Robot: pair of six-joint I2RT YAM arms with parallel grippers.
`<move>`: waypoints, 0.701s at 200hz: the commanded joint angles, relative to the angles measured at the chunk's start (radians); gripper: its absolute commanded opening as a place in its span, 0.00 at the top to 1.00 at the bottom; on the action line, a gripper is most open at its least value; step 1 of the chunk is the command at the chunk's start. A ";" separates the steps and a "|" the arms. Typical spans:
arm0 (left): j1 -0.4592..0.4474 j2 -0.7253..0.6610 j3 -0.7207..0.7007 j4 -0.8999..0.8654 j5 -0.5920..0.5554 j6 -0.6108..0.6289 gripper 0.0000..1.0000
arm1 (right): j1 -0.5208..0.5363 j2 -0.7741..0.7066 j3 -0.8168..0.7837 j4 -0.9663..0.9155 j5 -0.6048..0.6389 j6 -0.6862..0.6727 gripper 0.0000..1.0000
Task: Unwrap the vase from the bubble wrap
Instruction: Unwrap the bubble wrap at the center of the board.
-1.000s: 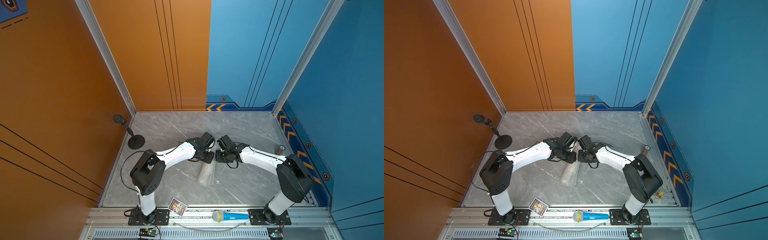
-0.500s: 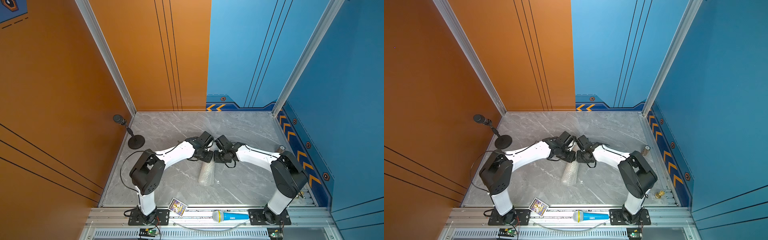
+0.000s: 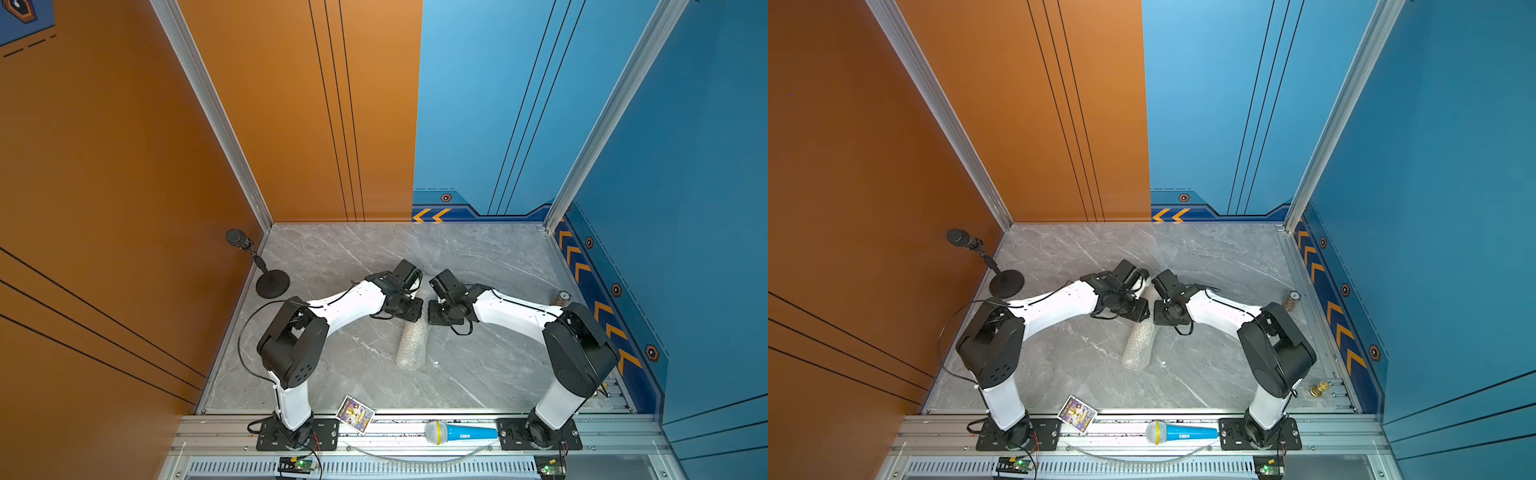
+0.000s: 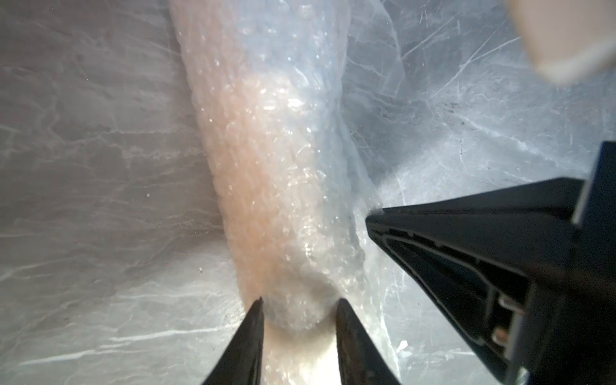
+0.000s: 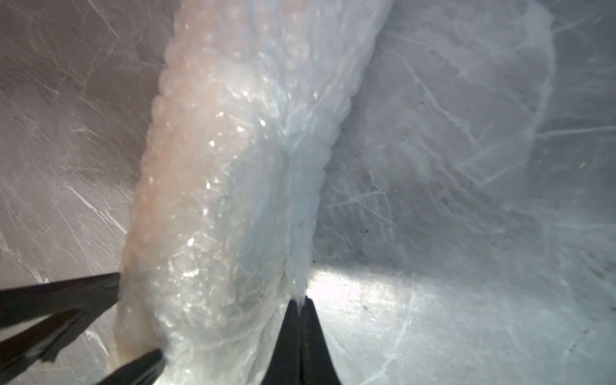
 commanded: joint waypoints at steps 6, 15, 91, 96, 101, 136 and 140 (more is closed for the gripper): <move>0.044 0.003 -0.051 -0.024 -0.048 0.017 0.63 | -0.017 -0.037 -0.022 -0.050 0.011 -0.022 1.00; 0.052 -0.002 -0.060 -0.020 -0.046 0.017 0.63 | -0.021 -0.037 -0.023 -0.050 0.010 -0.023 1.00; 0.095 -0.007 -0.096 -0.008 -0.046 0.019 0.63 | -0.044 -0.055 -0.044 -0.049 0.009 -0.032 1.00; 0.098 -0.007 -0.098 -0.007 -0.047 0.020 0.63 | -0.047 -0.060 -0.046 -0.049 0.009 -0.033 1.00; 0.101 -0.005 -0.099 -0.006 -0.044 0.020 0.63 | -0.052 -0.063 -0.049 -0.049 0.008 -0.034 1.00; 0.104 -0.002 -0.100 -0.001 -0.040 0.019 0.63 | -0.076 -0.080 -0.067 -0.050 0.002 -0.042 1.00; 0.104 -0.003 -0.100 -0.002 -0.038 0.018 0.64 | -0.077 -0.082 -0.068 -0.048 0.002 -0.042 1.00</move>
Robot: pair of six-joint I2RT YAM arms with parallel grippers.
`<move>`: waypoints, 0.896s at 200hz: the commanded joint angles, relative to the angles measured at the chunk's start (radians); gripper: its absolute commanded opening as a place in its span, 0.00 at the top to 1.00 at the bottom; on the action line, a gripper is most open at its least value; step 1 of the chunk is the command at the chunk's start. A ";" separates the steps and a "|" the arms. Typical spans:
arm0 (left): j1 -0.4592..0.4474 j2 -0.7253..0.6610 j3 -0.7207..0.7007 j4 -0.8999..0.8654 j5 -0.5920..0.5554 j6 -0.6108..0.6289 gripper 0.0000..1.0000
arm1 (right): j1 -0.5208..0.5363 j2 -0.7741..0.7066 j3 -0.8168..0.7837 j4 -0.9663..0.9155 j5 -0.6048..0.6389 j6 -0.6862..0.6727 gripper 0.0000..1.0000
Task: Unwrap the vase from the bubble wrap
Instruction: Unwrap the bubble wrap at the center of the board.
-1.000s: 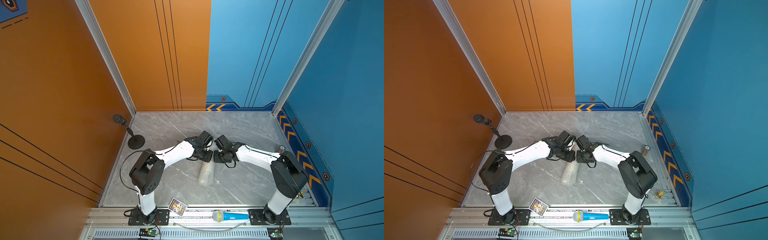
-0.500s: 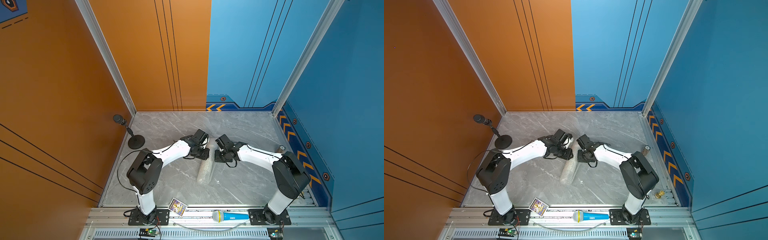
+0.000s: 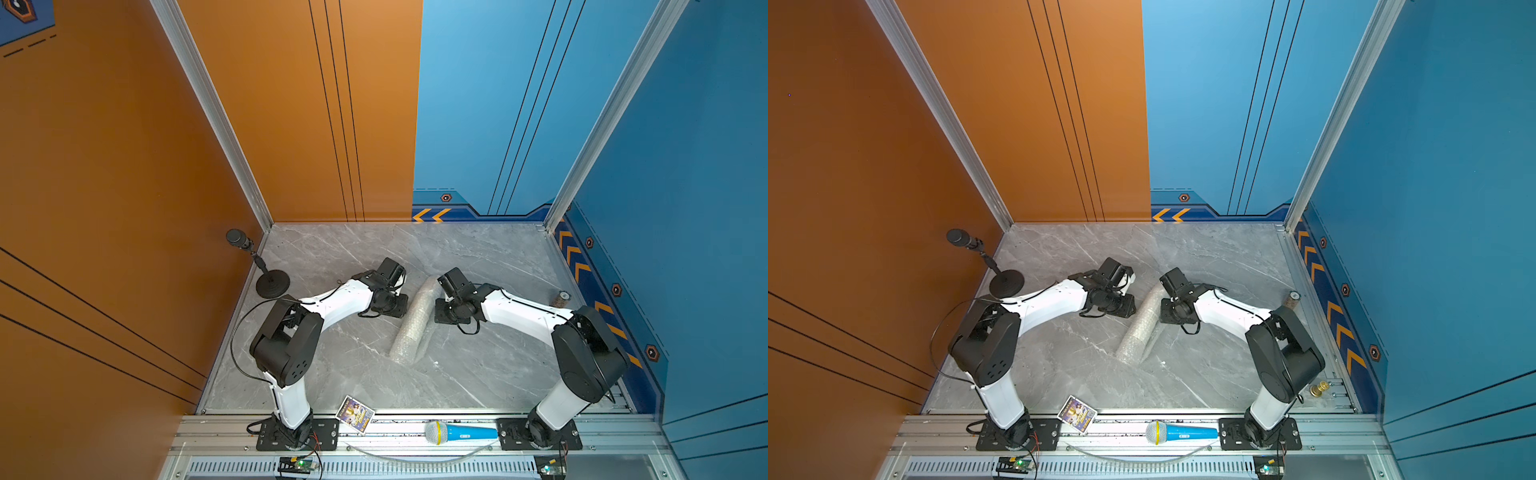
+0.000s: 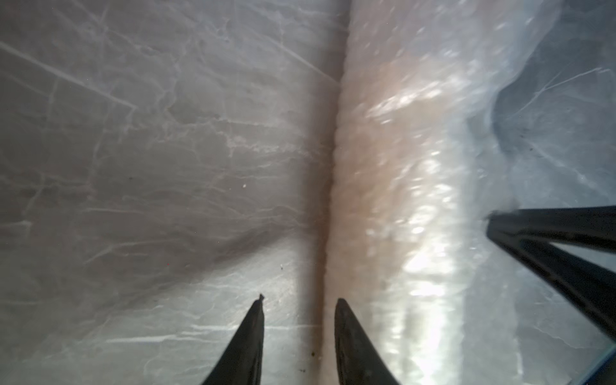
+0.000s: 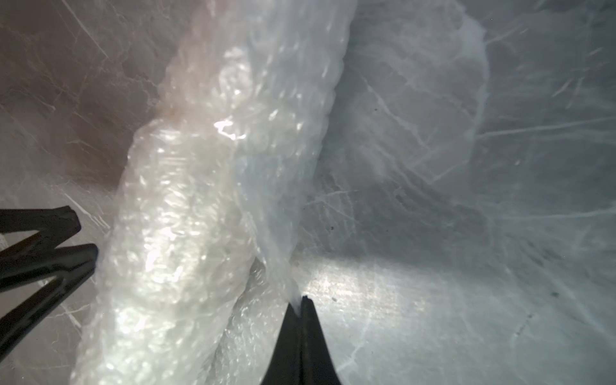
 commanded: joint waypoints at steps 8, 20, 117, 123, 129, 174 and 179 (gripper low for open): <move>0.002 0.012 -0.013 -0.036 -0.023 0.015 0.63 | -0.023 -0.030 -0.027 -0.046 0.013 -0.026 1.00; -0.004 -0.001 -0.008 -0.035 -0.017 0.008 0.65 | -0.025 -0.034 -0.029 -0.042 0.009 -0.028 1.00; -0.158 -0.014 0.178 -0.035 -0.058 0.007 0.59 | -0.059 -0.074 -0.030 0.016 -0.032 -0.023 0.76; -0.164 -0.005 0.189 -0.035 -0.060 0.009 0.59 | -0.064 -0.074 -0.027 0.014 -0.027 -0.027 0.75; -0.167 0.005 0.195 -0.036 -0.067 0.008 0.59 | -0.069 -0.075 -0.024 0.014 -0.023 -0.026 0.75; -0.169 0.064 0.228 -0.043 -0.068 -0.004 0.59 | -0.102 -0.064 0.017 -0.001 -0.008 -0.056 0.75; -0.167 0.068 0.233 -0.043 -0.063 -0.006 0.59 | -0.106 -0.060 0.021 -0.001 -0.007 -0.059 0.75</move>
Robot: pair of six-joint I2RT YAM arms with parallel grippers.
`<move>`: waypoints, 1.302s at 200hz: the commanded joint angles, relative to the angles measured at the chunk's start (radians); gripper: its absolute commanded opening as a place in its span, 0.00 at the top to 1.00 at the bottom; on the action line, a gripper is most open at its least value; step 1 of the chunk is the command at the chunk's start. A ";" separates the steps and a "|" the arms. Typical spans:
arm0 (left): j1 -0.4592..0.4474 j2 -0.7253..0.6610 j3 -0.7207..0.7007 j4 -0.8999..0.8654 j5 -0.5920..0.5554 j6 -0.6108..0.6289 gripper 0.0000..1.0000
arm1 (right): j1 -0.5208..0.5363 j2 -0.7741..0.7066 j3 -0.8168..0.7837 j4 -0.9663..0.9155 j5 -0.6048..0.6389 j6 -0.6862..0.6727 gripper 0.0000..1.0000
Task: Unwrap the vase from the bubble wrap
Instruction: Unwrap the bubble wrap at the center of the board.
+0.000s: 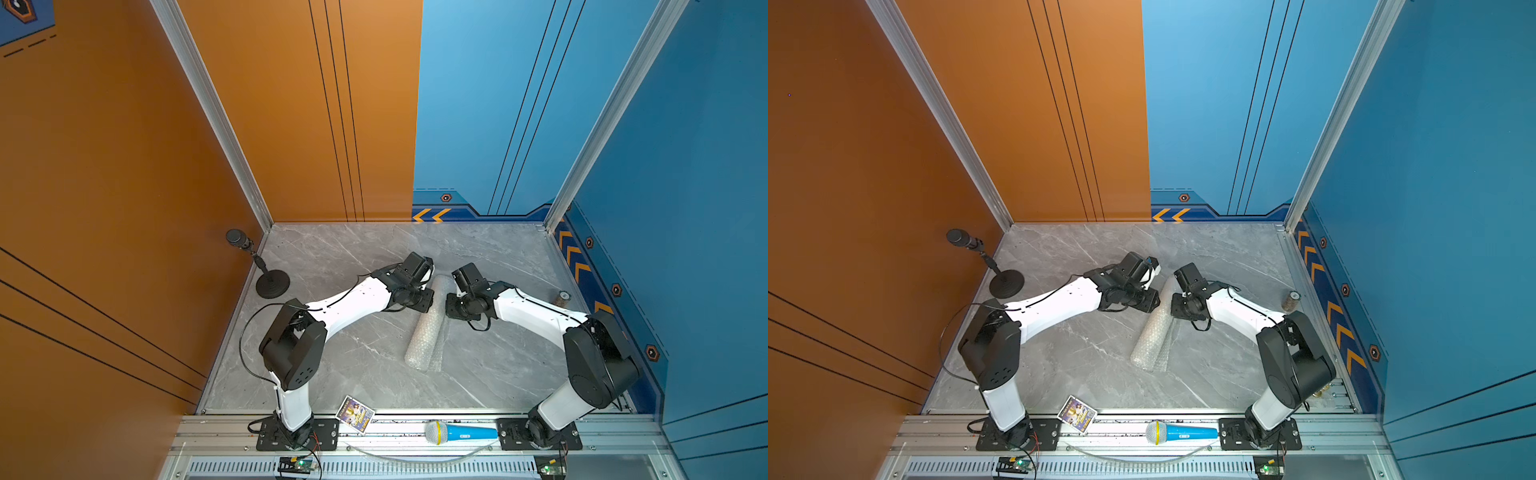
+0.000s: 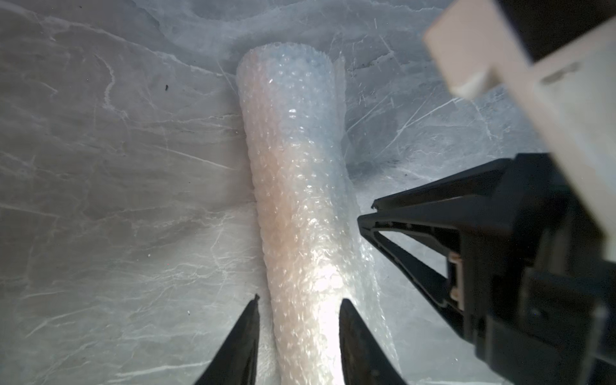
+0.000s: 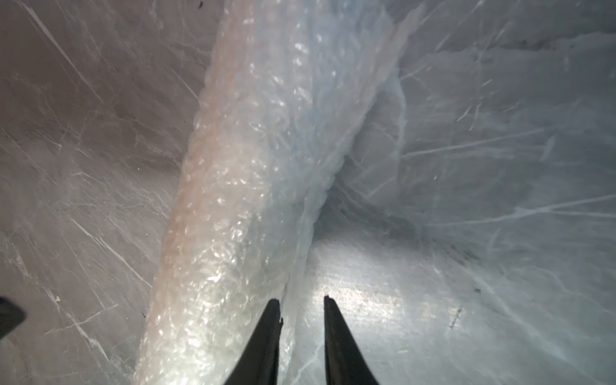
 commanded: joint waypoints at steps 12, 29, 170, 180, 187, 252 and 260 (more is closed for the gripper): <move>-0.014 0.052 0.035 -0.019 -0.004 -0.007 0.59 | -0.024 0.000 0.050 -0.007 0.020 -0.039 0.75; -0.024 0.063 0.046 -0.020 -0.001 -0.009 0.59 | -0.033 0.011 0.061 -0.010 0.012 -0.045 0.75; -0.074 0.140 0.107 -0.102 -0.081 0.025 0.57 | -0.030 0.122 0.136 -0.064 0.005 -0.068 0.76; -0.074 0.146 0.104 -0.103 -0.088 0.025 0.58 | -0.030 0.131 0.140 -0.071 0.007 -0.067 0.78; -0.073 0.148 0.101 -0.103 -0.090 0.024 0.57 | -0.029 0.136 0.142 -0.077 0.010 -0.066 0.78; -0.059 0.167 0.076 -0.102 -0.089 0.021 0.59 | -0.028 0.147 0.141 -0.086 0.018 -0.069 0.85; -0.057 0.168 0.073 -0.102 -0.089 0.022 0.59 | -0.028 0.144 0.139 -0.086 0.023 -0.068 0.88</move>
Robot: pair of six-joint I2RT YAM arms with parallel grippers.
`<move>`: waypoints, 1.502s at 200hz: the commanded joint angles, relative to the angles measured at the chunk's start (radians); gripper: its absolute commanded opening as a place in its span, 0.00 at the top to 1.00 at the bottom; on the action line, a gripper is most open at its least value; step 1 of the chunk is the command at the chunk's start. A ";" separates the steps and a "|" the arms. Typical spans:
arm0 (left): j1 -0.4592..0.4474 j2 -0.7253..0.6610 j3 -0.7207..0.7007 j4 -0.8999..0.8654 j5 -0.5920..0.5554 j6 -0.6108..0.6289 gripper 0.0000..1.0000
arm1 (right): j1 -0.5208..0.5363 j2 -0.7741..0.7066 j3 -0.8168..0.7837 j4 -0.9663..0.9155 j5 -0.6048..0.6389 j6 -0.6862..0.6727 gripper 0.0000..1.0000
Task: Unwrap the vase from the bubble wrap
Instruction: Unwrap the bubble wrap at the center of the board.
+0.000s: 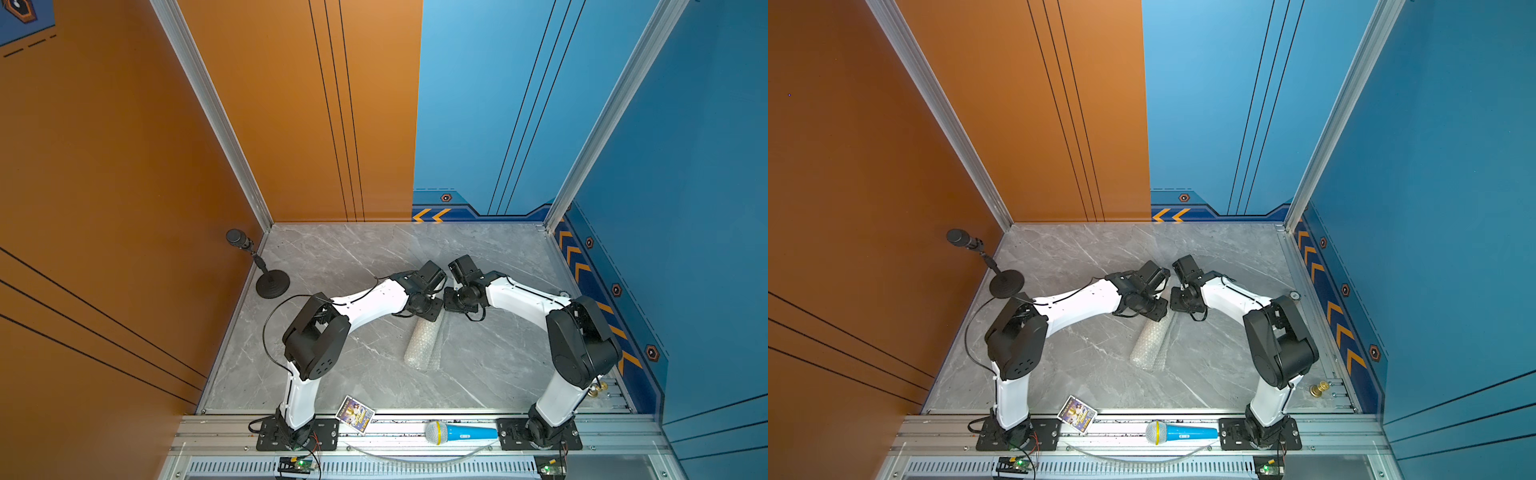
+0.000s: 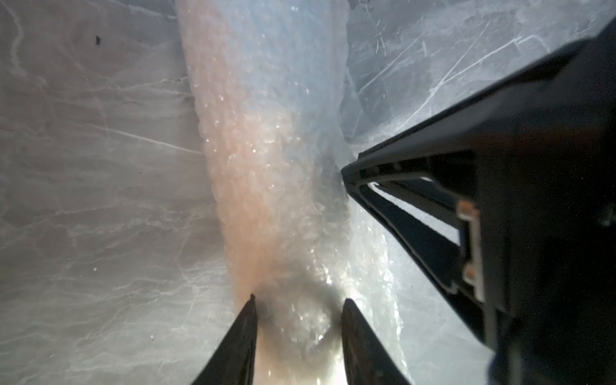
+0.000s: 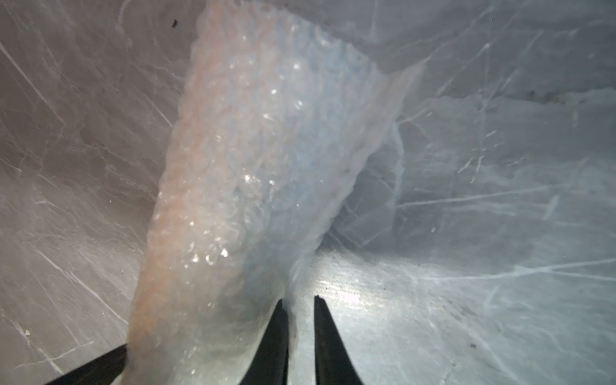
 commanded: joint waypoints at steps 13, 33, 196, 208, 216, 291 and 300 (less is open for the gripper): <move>0.013 0.035 -0.020 -0.041 -0.037 0.014 0.60 | 0.000 0.004 0.016 -0.037 0.029 -0.016 0.90; 0.027 0.030 -0.042 -0.037 -0.037 0.013 0.61 | -0.009 0.001 0.013 -0.042 0.025 -0.018 0.95; 0.219 -0.086 -0.230 0.051 0.012 0.001 0.60 | -0.112 -0.092 -0.057 -0.001 -0.039 -0.036 1.00; 0.229 -0.104 -0.233 0.048 0.010 0.005 0.60 | -0.121 -0.100 -0.060 0.000 -0.042 -0.038 1.00; 0.232 -0.113 -0.235 0.048 0.011 0.005 0.60 | -0.126 -0.102 -0.061 0.001 -0.048 -0.041 1.00; 0.236 -0.255 -0.246 0.020 -0.056 0.008 0.59 | -0.148 -0.116 -0.067 0.002 -0.066 -0.054 1.00; 0.239 -0.280 -0.246 0.014 -0.065 0.014 0.58 | -0.155 -0.122 -0.071 0.000 -0.065 -0.057 1.00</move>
